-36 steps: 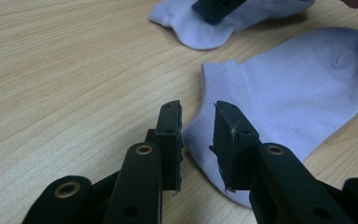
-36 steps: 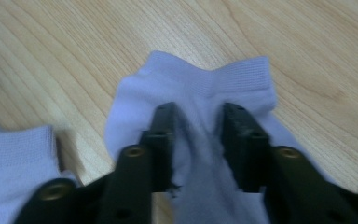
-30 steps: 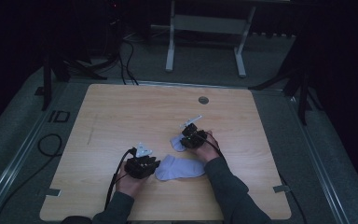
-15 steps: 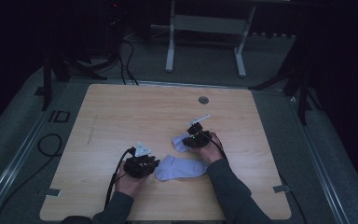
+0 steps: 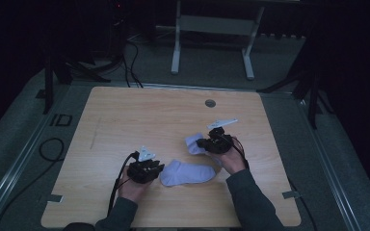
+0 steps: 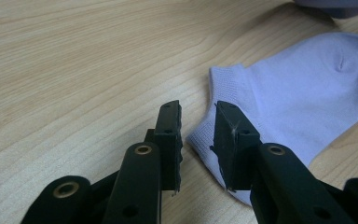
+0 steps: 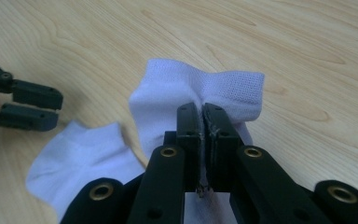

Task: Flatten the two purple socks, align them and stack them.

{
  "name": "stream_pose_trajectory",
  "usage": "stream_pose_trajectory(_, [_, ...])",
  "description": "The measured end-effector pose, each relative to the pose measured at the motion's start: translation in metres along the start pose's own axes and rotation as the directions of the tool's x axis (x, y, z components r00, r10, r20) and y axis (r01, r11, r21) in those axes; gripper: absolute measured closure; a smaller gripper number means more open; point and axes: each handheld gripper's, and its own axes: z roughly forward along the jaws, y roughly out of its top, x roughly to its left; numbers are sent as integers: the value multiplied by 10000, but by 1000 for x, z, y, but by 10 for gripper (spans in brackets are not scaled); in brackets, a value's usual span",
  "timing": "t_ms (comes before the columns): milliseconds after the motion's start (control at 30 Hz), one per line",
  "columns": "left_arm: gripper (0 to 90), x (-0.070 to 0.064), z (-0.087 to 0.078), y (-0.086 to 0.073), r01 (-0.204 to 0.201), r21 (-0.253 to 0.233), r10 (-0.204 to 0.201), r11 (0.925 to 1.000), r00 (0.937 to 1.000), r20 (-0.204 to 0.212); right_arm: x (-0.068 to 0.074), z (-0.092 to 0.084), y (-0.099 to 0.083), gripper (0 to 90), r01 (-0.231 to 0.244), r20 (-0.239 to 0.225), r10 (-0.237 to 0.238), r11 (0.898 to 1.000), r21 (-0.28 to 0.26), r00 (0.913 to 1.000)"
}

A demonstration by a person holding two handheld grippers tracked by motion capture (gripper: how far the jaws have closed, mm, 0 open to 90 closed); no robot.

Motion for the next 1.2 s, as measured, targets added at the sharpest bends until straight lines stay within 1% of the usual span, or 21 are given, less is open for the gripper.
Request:
stream_pose_trajectory(100, [708, 0, 0, 0, -16, 9, 16, 10000, 10000, -4, 0, -10, -2, 856, 18, 15, -17, 9998, -180, 10000])
stream_pose_trajectory(133, [707, 0, 0, 0, -16, 9, 16, 10000, 10000, -4, 0, -10, -2, 856, 18, 15, -17, 9998, -180, 10000])
stream_pose_trajectory(167, [707, 0, 0, 0, -33, 15, 33, 10000, 10000, -9, 0, -17, -3, 855, 23, -11, -23, 9995, -321, 10000])
stream_pose_trajectory(200, [708, 0, 1, 0, -39, 23, 39, 10000, 10000, -12, 0, -20, -3, 855, -37, -32, 36, 9992, -406, 10000])
stream_pose_trajectory(300, [707, -1, 1, 0, -15, 19, 15, 10000, 10000, -5, 1, -29, -3, 855, -16, -111, 9, 9980, -638, 9999])
stream_pose_trajectory(333, [707, -1, 1, 0, -15, 19, 15, 10000, 10000, -5, 1, -29, -3, 855, -16, -111, 9, 9980, -638, 9999])
stream_pose_trajectory(367, [707, -1, 1, 0, -38, 26, 38, 10000, 10000, -6, 2, -34, -2, 854, -6, -132, -4, 9969, -789, 9999])
stream_pose_trajectory(433, [705, -1, 1, 0, -44, 34, 44, 10000, 10000, 10, 3, -38, -2, 854, -15, -251, -8, 9957, -921, 9997])
stream_pose_trajectory(500, [702, -1, 1, 0, -50, 30, 49, 10000, 10000, 19, 5, -42, -2, 853, -128, -450, 81, 9945, -1040, 9990])
stream_pose_trajectory(567, [701, -1, 1, 0, -59, 23, 59, 10000, 10000, 16, 9, -46, -2, 853, -73, -540, 9, 9930, -1182, 9985])
stream_pose_trajectory(800, [701, -1, 0, 0, -35, -9, 35, 10000, 10000, -1, 19, -54, -2, 852, 212, -568, -293, 9903, -1370, 9980])
stream_pose_trajectory(933, [701, -1, 0, 0, -36, -5, 36, 10000, 10000, 6, 21, -59, -4, 851, 310, -551, -391, 9894, -1422, 9977])
stream_pose_trajectory(1100, [701, -1, 0, 0, -40, -4, 40, 10000, 10000, 2, 23, -63, -7, 851, 340, -553, -424, 9889, -1447, 9976])
stream_pose_trajectory(1200, [701, -1, 1, 0, -53, 16, 53, 10000, 10000, 10, 27, -61, -10, 851, 326, -650, -427, 9883, -1489, 9970])
